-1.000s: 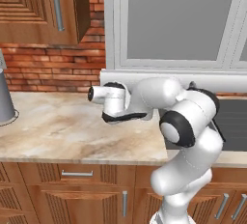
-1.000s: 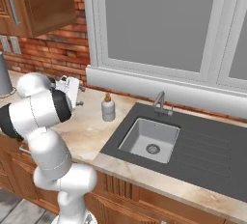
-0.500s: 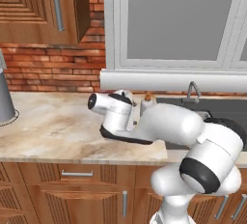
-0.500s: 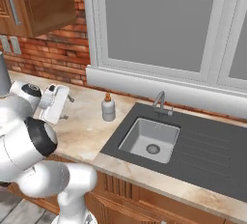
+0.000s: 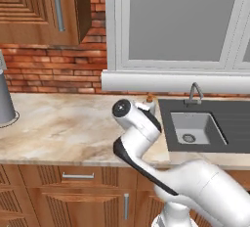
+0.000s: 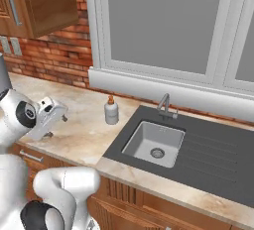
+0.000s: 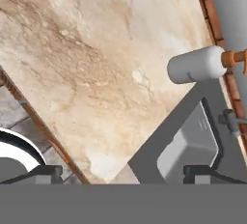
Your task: Restock the sink supplies by placing the sponge and soap dispenser on the counter and next to the sink. Make sure the soap dispenser is upright.
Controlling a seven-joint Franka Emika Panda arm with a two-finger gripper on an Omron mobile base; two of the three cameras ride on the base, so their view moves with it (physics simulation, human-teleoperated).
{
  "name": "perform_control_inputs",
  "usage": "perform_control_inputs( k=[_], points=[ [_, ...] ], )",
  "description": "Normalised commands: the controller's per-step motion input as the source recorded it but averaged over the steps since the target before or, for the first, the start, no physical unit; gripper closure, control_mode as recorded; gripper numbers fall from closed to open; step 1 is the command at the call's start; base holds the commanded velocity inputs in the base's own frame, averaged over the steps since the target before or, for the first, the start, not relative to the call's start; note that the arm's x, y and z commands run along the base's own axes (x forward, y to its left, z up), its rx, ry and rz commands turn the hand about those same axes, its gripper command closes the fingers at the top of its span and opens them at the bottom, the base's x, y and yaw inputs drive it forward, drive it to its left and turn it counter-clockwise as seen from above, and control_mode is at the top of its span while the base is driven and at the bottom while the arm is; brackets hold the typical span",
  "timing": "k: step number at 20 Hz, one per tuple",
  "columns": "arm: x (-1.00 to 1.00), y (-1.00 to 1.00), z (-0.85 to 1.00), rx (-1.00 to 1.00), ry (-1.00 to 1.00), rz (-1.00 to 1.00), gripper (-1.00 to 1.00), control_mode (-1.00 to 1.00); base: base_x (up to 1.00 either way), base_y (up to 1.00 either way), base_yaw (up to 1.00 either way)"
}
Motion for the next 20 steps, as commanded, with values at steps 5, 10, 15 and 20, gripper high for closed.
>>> perform_control_inputs(
  k=[5, 10, 15, 20],
  points=[
    [-0.69, -0.25, 0.13, 0.63, -0.15, -0.16, -1.00, -1.00, 0.00, 0.00, 0.00],
    [-0.07, -0.66, 0.16, 0.43, -0.01, -0.08, -1.00, -1.00, 0.00, 0.00, 0.00],
    [0.00, -0.49, -0.02, 0.17, 0.01, -0.02, -1.00, -1.00, 0.00, 0.00, 0.00],
    [-0.01, 0.00, -0.14, 0.00, 0.04, 0.01, -1.00, -1.00, 0.00, 0.00, 0.00]
  ],
)
